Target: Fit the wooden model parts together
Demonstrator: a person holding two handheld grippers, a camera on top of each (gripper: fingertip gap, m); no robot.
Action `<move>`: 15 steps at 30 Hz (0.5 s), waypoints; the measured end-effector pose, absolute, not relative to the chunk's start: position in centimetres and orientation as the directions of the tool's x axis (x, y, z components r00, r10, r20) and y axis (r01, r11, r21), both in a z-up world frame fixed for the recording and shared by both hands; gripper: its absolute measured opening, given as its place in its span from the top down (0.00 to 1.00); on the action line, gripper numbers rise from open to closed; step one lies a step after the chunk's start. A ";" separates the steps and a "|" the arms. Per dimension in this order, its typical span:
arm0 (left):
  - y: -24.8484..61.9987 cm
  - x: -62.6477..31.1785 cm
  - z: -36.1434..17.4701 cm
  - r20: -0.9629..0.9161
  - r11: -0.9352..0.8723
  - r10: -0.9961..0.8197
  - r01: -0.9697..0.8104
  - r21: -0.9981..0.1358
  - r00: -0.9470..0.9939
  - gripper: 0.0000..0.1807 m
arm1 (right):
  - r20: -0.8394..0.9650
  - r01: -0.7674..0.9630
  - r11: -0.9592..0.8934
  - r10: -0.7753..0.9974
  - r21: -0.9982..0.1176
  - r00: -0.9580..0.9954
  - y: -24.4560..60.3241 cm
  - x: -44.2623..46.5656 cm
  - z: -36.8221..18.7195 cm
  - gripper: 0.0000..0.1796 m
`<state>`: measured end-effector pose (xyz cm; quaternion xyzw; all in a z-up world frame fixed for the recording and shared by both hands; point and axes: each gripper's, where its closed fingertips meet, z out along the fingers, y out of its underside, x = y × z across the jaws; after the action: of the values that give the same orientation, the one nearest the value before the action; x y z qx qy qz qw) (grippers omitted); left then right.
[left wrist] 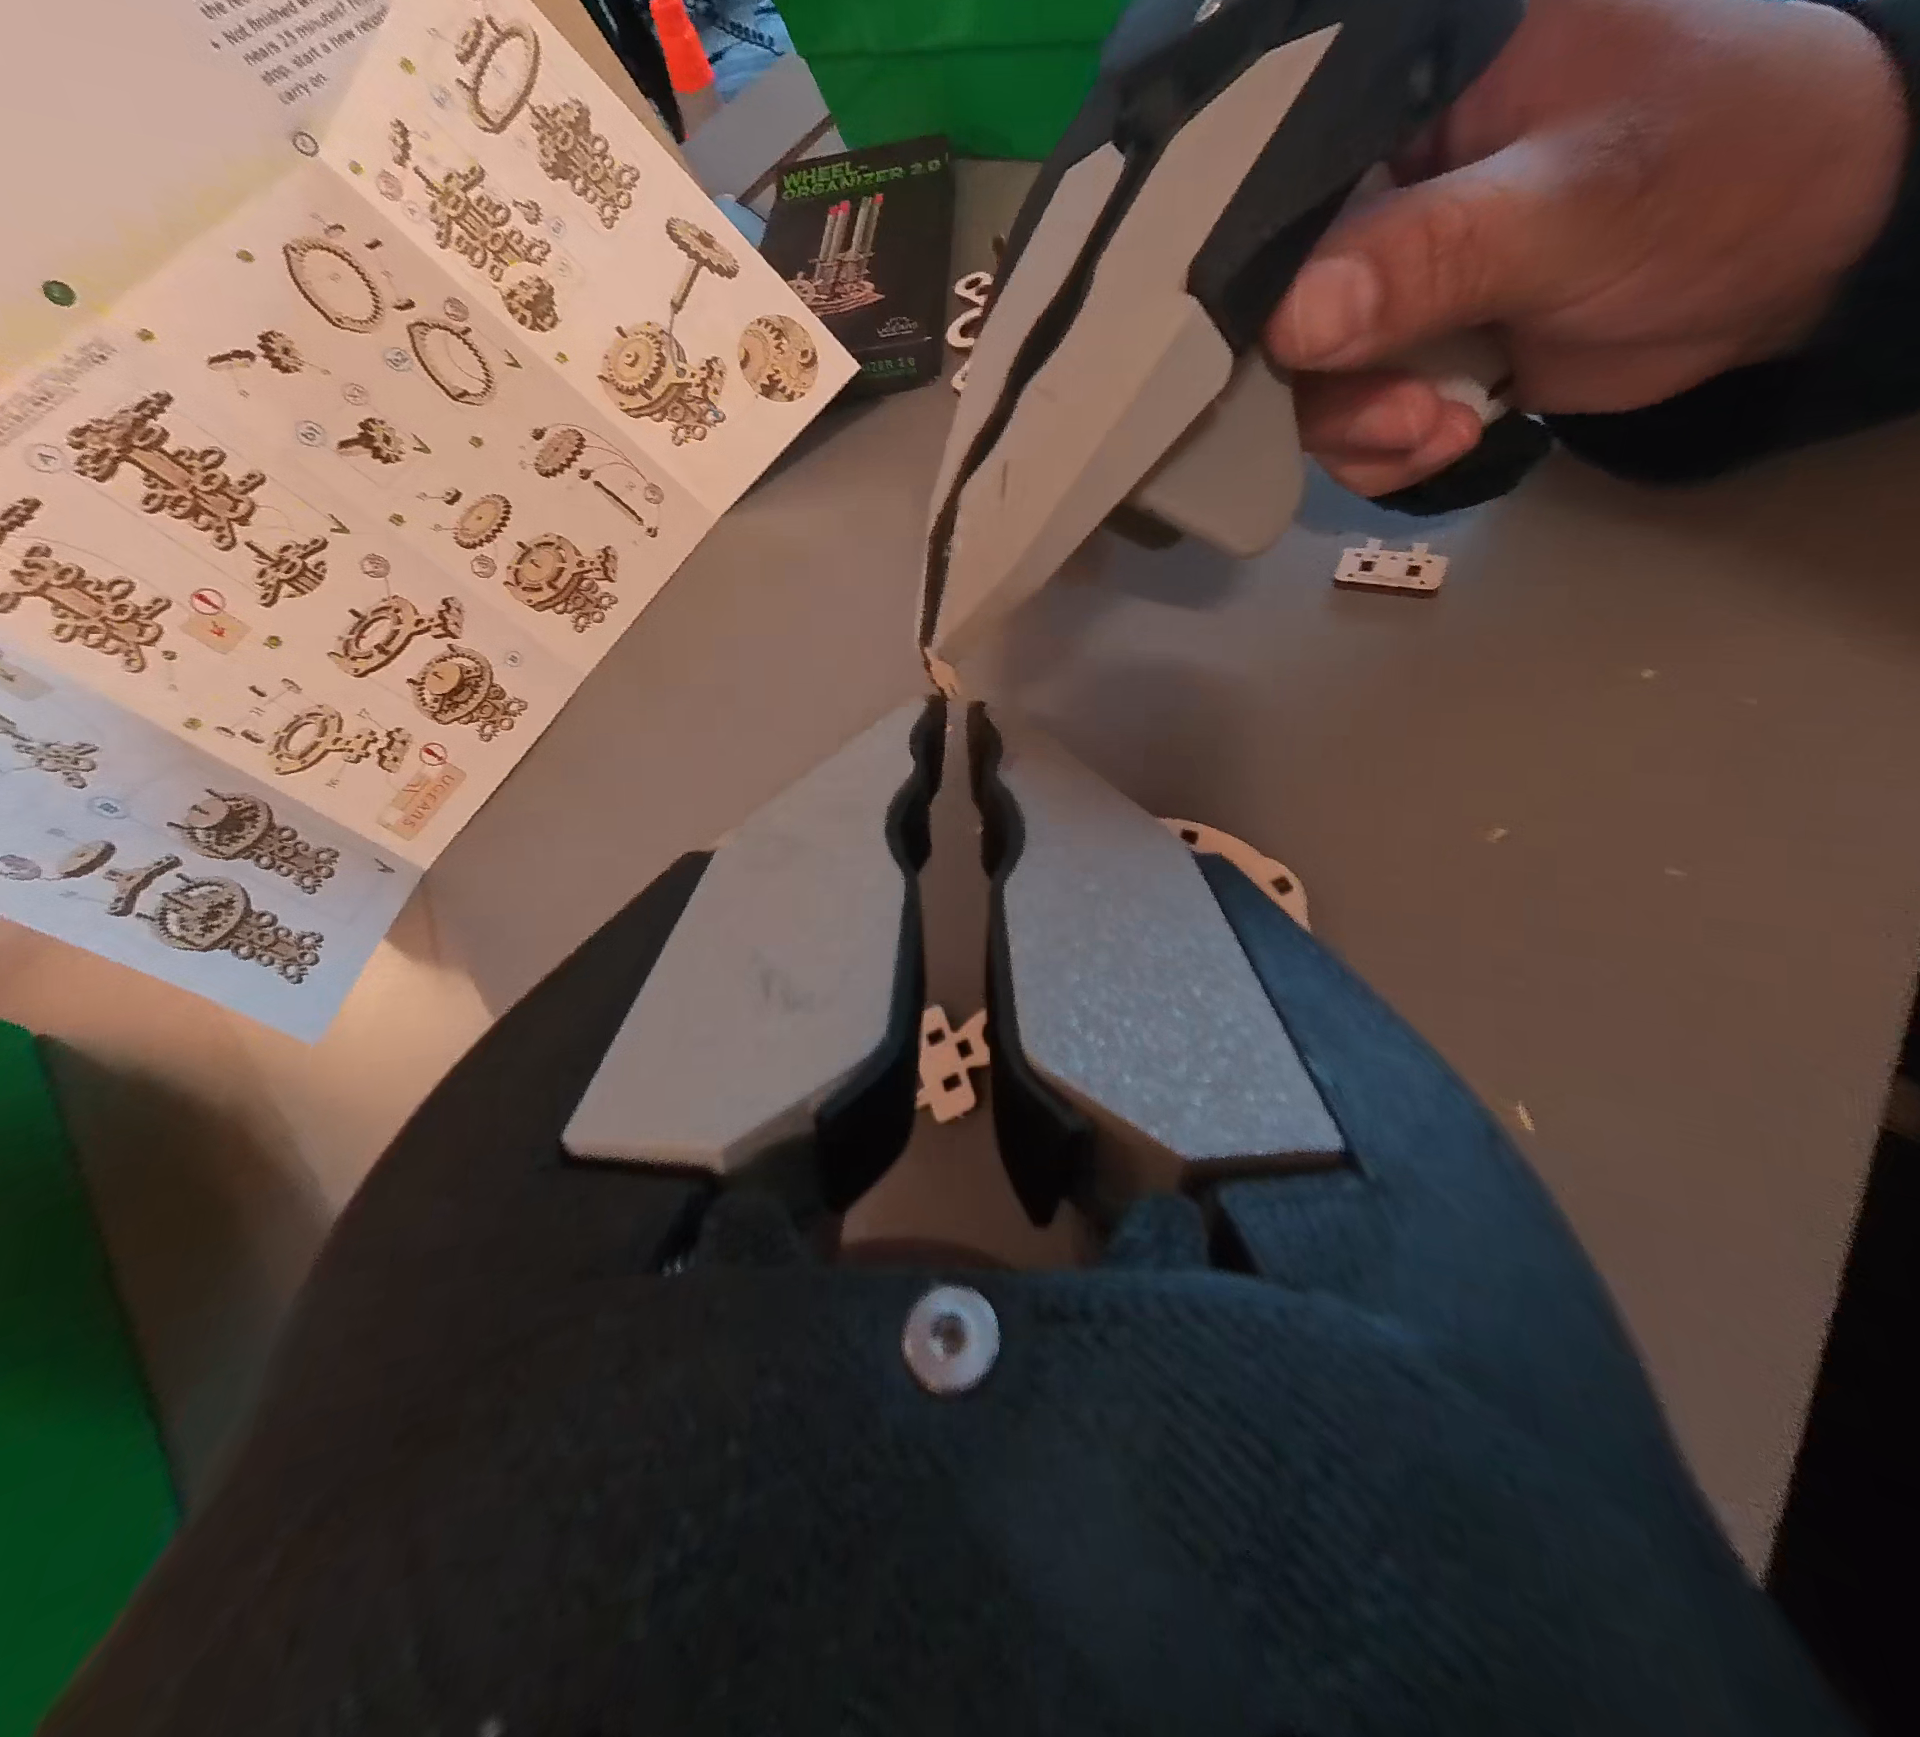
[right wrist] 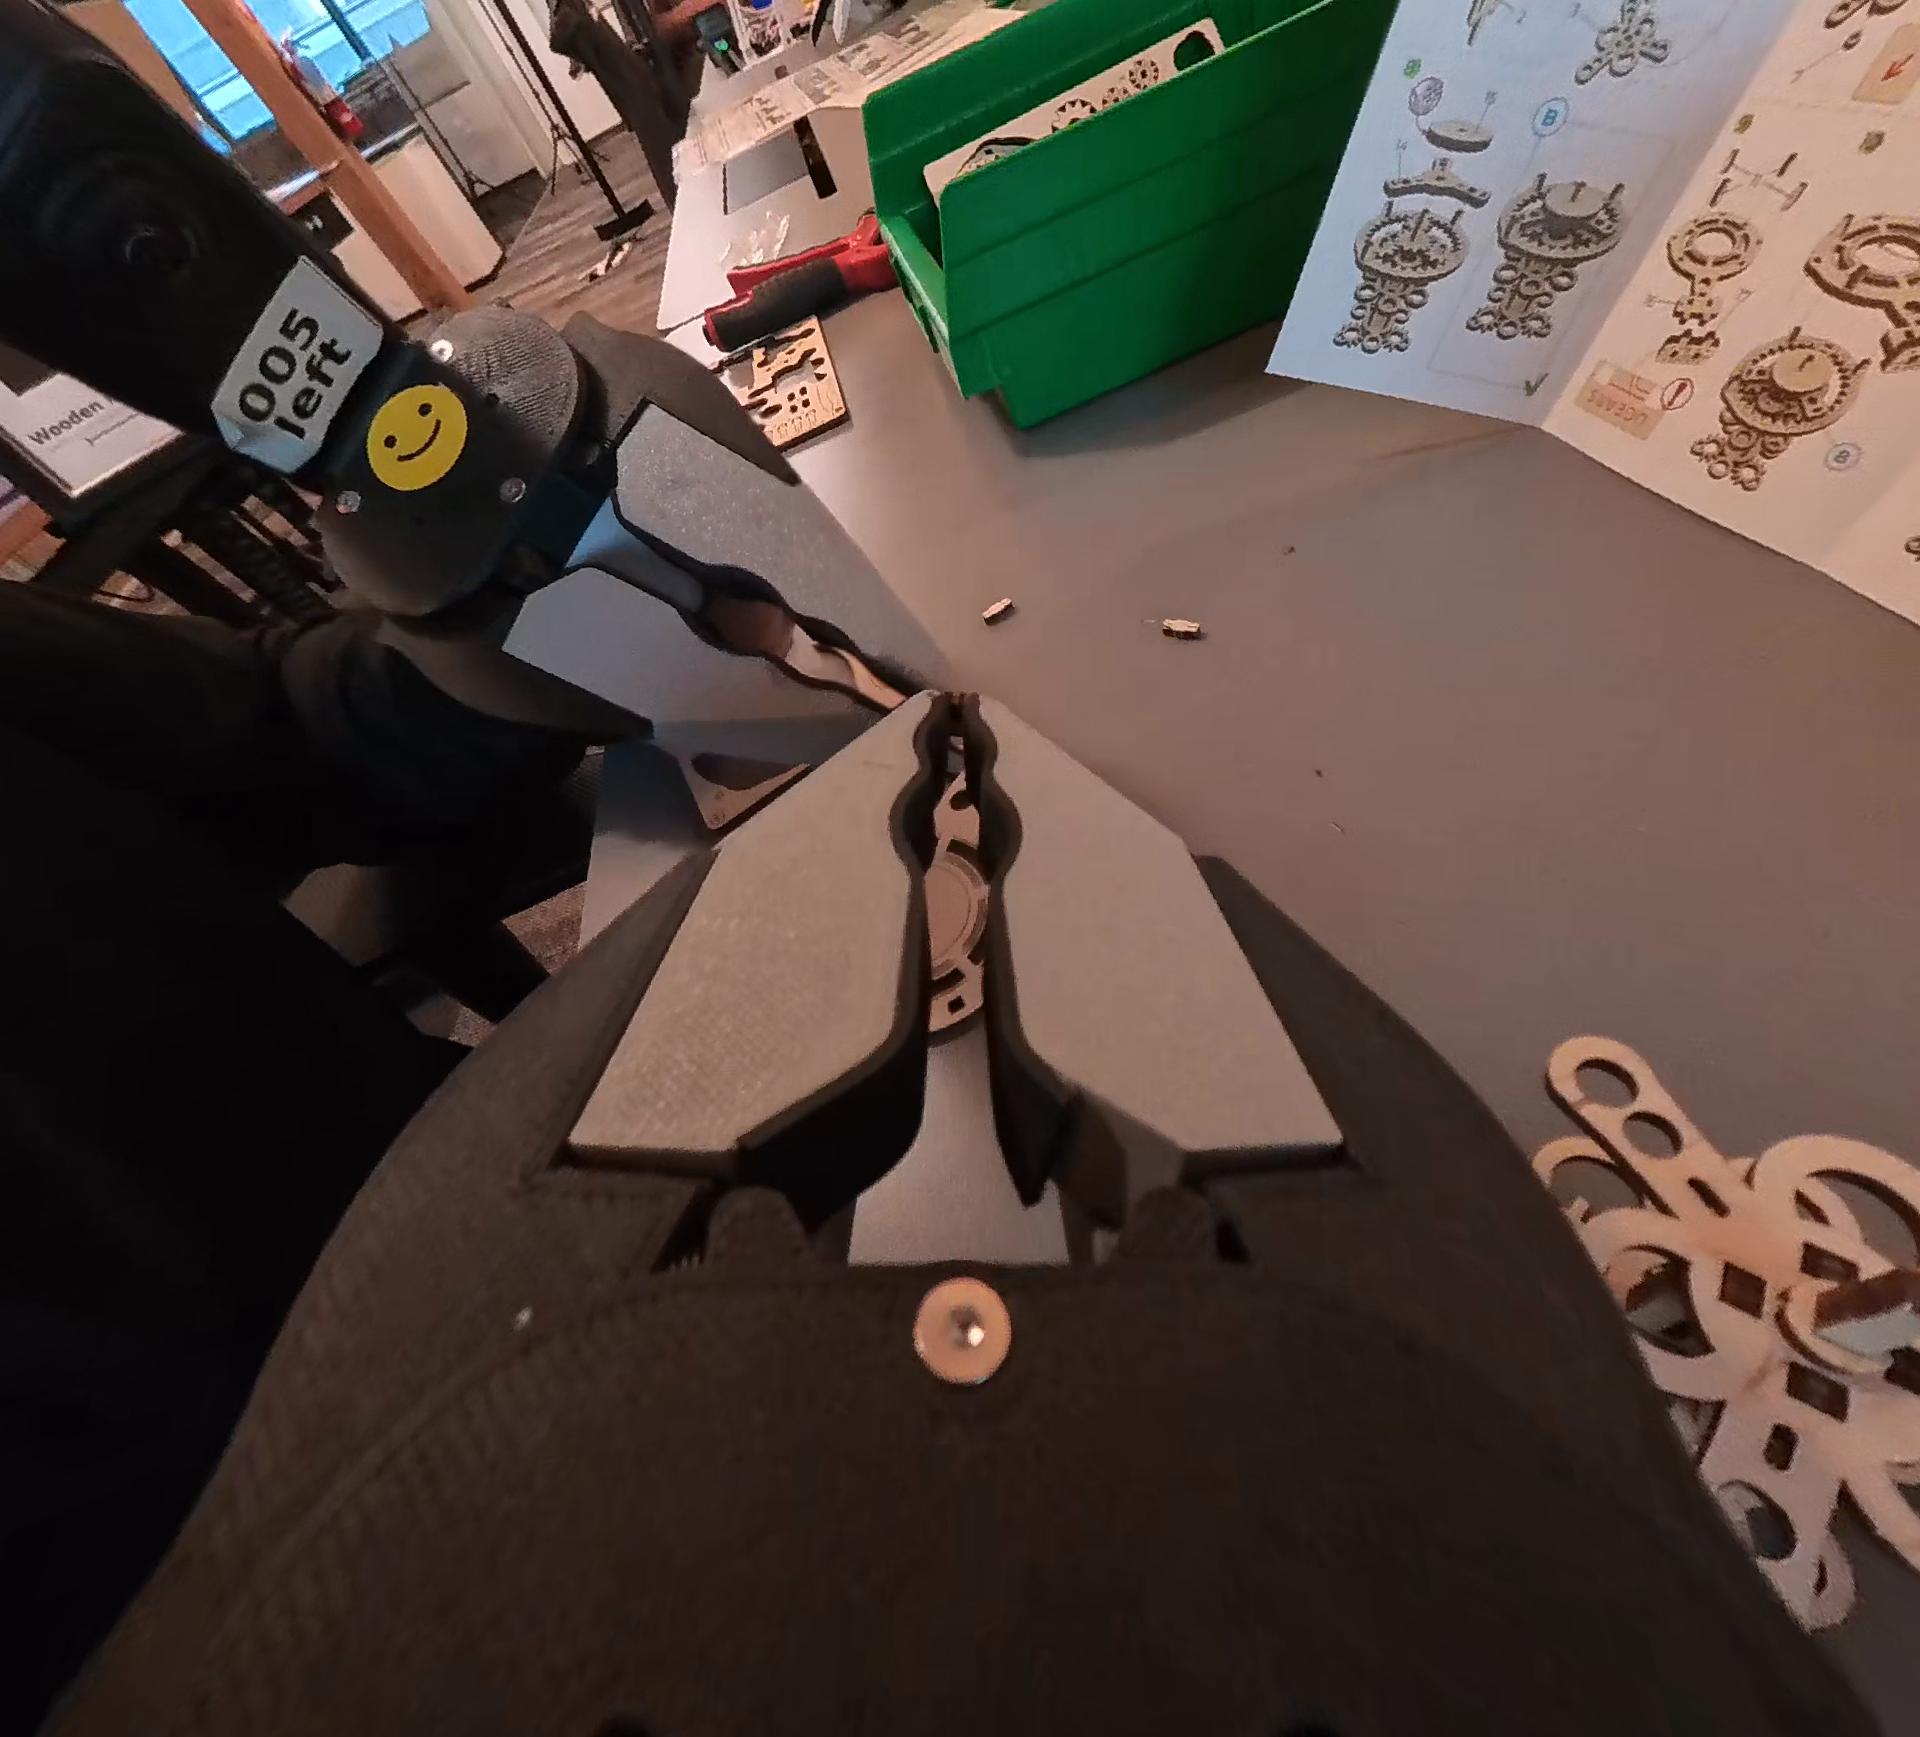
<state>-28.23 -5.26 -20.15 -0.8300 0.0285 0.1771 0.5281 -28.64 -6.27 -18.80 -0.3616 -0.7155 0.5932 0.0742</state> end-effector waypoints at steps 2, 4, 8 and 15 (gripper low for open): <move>-5.2 -28.3 -19.8 -0.327 -0.428 0.152 -0.236 -0.872 0.933 0.98 | -0.312 0.429 0.047 0.615 -0.902 -0.724 -6.3 -28.7 -19.0 1.00; -5.2 -28.3 -19.8 -0.317 -0.423 0.155 -0.228 -0.877 0.936 0.98 | -0.312 0.427 0.042 0.620 -0.903 -0.720 -6.3 -28.7 -19.0 1.00; -5.2 -28.4 -19.6 -0.319 -0.411 0.163 -0.230 -0.882 0.933 0.99 | -0.321 0.425 0.022 0.622 -0.905 -0.714 -6.3 -28.8 -18.8 1.00; -5.2 -28.5 -19.1 -0.262 -0.370 0.175 -0.184 -0.911 0.949 0.99 | -0.317 0.412 0.007 0.629 -0.911 -0.710 -6.2 -28.8 -18.4 1.00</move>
<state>-28.51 -5.25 -19.13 -0.8121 0.0027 0.1596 0.5613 -28.84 -6.22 -18.44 -0.3700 -0.7038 0.5997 0.0904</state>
